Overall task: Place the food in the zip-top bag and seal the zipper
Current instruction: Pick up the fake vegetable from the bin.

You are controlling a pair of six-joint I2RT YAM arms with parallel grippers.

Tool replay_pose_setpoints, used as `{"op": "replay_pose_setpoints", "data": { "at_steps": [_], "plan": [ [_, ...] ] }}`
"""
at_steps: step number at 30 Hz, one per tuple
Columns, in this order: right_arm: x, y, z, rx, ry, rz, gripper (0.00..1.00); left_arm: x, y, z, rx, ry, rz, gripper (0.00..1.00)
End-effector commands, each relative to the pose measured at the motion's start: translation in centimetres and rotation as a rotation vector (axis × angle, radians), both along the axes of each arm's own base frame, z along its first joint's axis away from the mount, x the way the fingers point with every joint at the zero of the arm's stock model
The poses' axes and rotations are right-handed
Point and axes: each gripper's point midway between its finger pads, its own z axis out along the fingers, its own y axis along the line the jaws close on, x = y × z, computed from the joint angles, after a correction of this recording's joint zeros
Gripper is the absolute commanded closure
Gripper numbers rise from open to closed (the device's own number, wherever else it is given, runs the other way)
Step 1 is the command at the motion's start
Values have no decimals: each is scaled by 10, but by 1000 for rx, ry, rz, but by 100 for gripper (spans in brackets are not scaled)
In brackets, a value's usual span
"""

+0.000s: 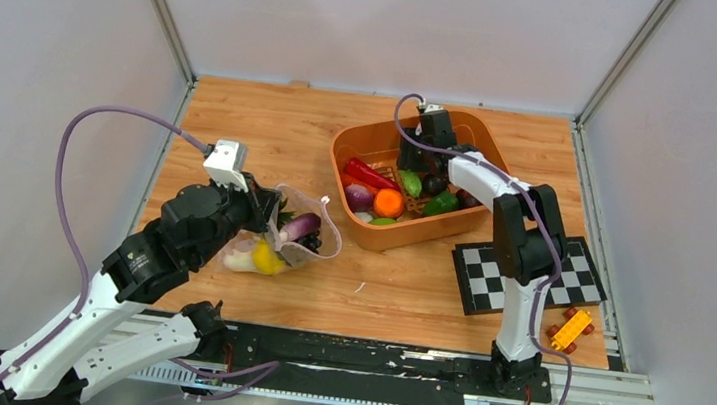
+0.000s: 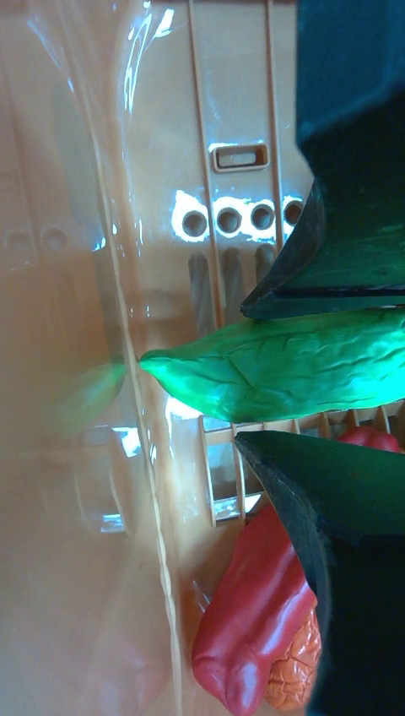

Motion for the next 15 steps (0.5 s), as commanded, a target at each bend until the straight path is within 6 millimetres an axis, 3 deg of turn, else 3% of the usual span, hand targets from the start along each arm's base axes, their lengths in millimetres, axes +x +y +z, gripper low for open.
{"op": "replay_pose_setpoints", "data": {
  "at_steps": [1, 6, 11, 15],
  "plan": [
    [10, 5, 3, -39, 1, -2, 49, 3, -3, 21, -65, -55, 4, 100],
    [11, 3, 1, -48, 19, -33, 64, 2, -3, 20, -63, -51, 4, 100],
    [8, 8, 28, 10, -54, -8, 81, 1, -2, 22, -68, -55, 1, 100],
    [2, 16, 49, 64, -86, 40, 83, 1, -4, 22, -74, -52, -6, 100]
  ]
}}
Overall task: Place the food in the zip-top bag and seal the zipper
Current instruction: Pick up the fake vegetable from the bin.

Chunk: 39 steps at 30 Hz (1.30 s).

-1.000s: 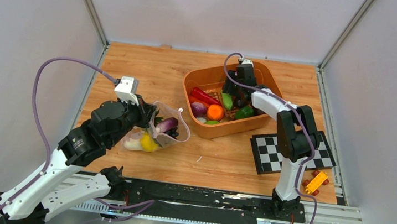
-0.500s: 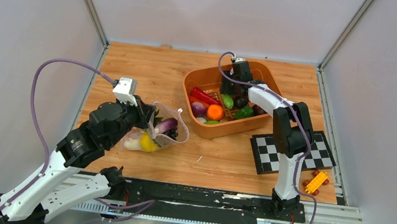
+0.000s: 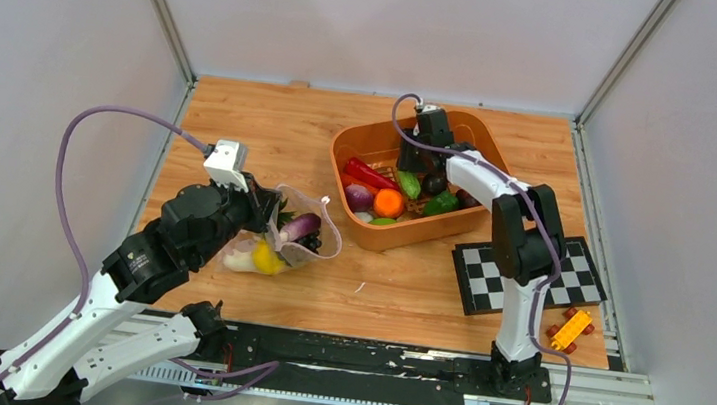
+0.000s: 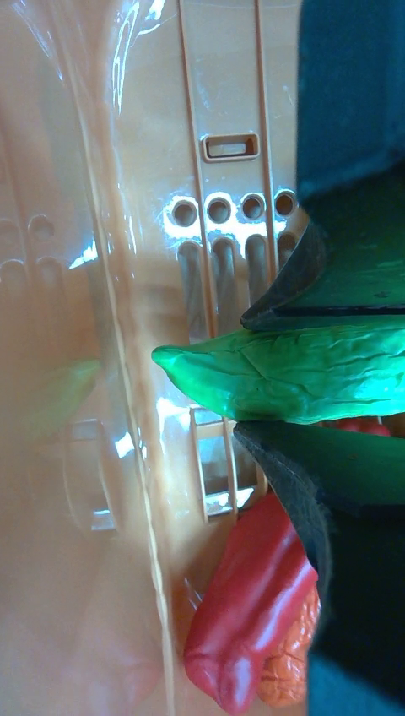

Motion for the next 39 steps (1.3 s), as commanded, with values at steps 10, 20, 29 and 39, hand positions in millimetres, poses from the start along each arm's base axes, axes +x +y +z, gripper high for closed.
{"op": "replay_pose_setpoints", "data": {
  "at_steps": [10, 20, 29, 39],
  "plan": [
    [-24, 21, 116, 254, -260, 99, 83, -2, -8, 24, -90, -47, -28, 100],
    [-58, 23, 175, 368, -452, 207, 83, -3, -18, 20, -95, -25, -71, 100],
    [-131, 43, 254, 497, -703, 466, 81, -2, -24, 18, -103, -16, -83, 100],
    [-250, 114, 295, 599, -860, 950, 80, -1, -26, 22, -121, -23, -87, 100]
  ]
}}
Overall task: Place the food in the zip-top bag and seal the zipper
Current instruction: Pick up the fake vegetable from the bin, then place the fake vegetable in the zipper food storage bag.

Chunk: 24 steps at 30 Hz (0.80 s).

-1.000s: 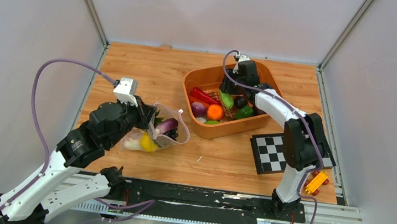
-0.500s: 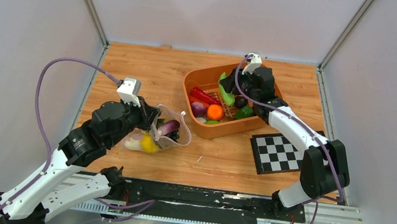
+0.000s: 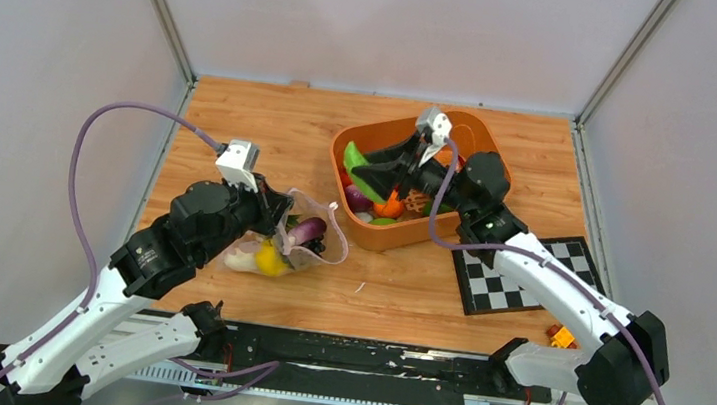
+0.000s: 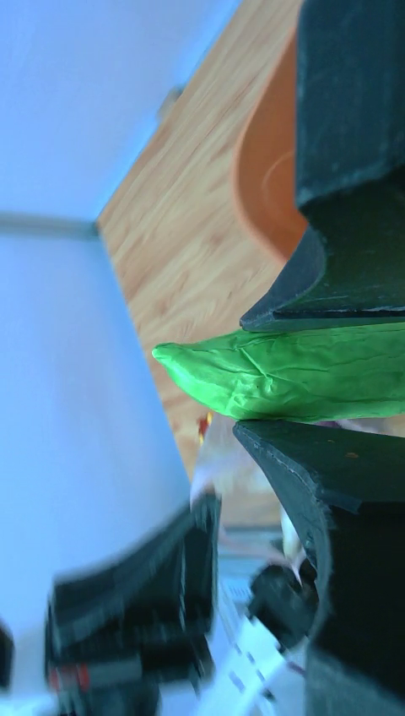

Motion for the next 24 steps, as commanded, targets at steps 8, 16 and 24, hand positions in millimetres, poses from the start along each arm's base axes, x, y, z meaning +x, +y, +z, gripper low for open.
{"op": "replay_pose_setpoints", "data": {
  "at_steps": [8, 16, 24],
  "plan": [
    [-99, 60, -15, -119, -266, 488, 79, 2, -2, 26, -93, -62, 9, 99],
    [-98, 82, -51, -274, -205, 526, 80, 1, -3, 28, -99, -67, 4, 99],
    [-70, 107, -69, -430, -160, 328, 79, 2, -12, 28, -104, -59, -30, 99]
  ]
}}
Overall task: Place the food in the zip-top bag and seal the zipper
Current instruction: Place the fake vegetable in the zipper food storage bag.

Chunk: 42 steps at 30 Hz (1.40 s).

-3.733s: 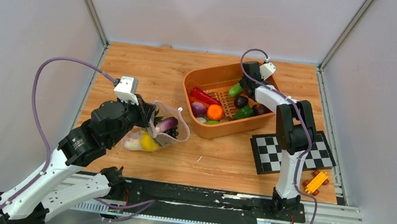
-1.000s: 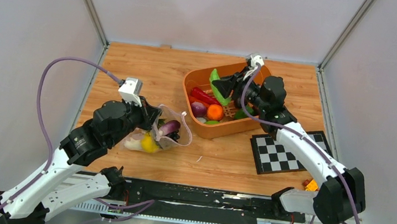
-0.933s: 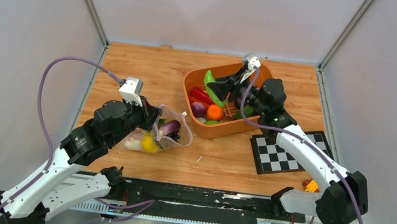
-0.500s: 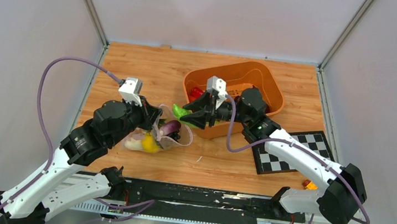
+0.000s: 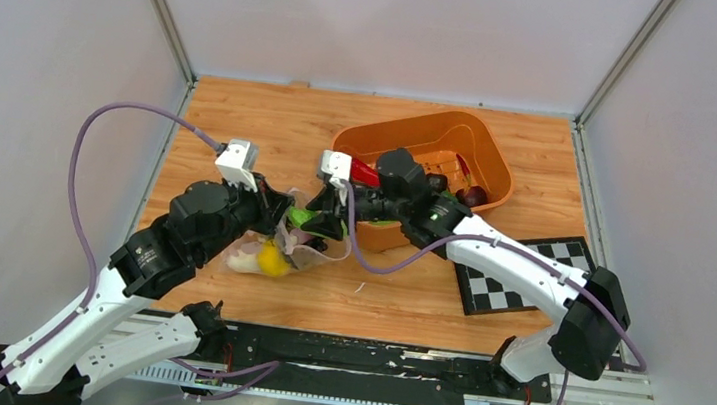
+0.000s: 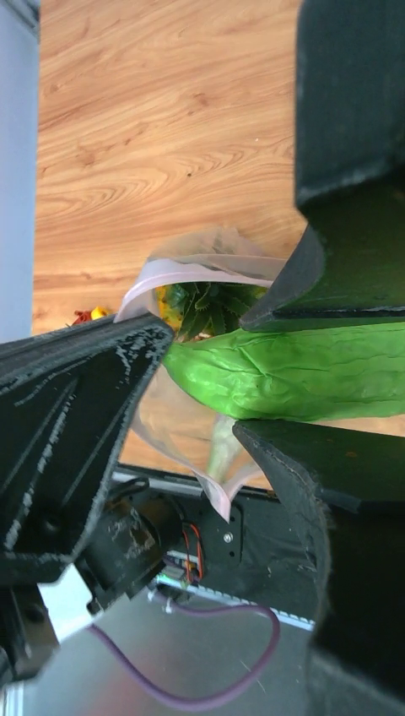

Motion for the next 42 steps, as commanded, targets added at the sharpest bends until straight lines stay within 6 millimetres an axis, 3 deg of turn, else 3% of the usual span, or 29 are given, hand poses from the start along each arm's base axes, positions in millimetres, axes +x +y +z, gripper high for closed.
{"op": "replay_pose_setpoints", "data": {
  "at_steps": [1, 9, 14, 19, 22, 31, 33, 38, 42],
  "plan": [
    [30, 10, 4, -56, -56, -190, 78, 3, -11, 26, -89, -60, -24, 99],
    [41, 26, -8, -199, -100, -307, 75, 3, -13, 27, -97, -59, -32, 99],
    [31, 34, -15, -215, -112, -254, 58, 3, -12, 27, -96, -61, -24, 99],
    [17, 36, -7, -169, -83, -181, 38, 4, -7, 26, -92, -63, -3, 99],
    [16, 34, 0, -143, -68, -183, 33, 5, -7, 26, -91, -65, 0, 99],
    [10, 3, 42, -32, -78, -217, 24, 7, -6, 24, -80, -66, 10, 99],
    [10, -6, 43, -20, -82, -227, 22, 7, -6, 25, -80, -66, 9, 99],
    [19, -37, 21, -81, -36, -268, 26, 7, -7, 24, -72, -64, 4, 99],
    [12, -55, 11, -104, 10, -213, 28, 7, -6, 23, -79, -63, 10, 99]
  ]
}}
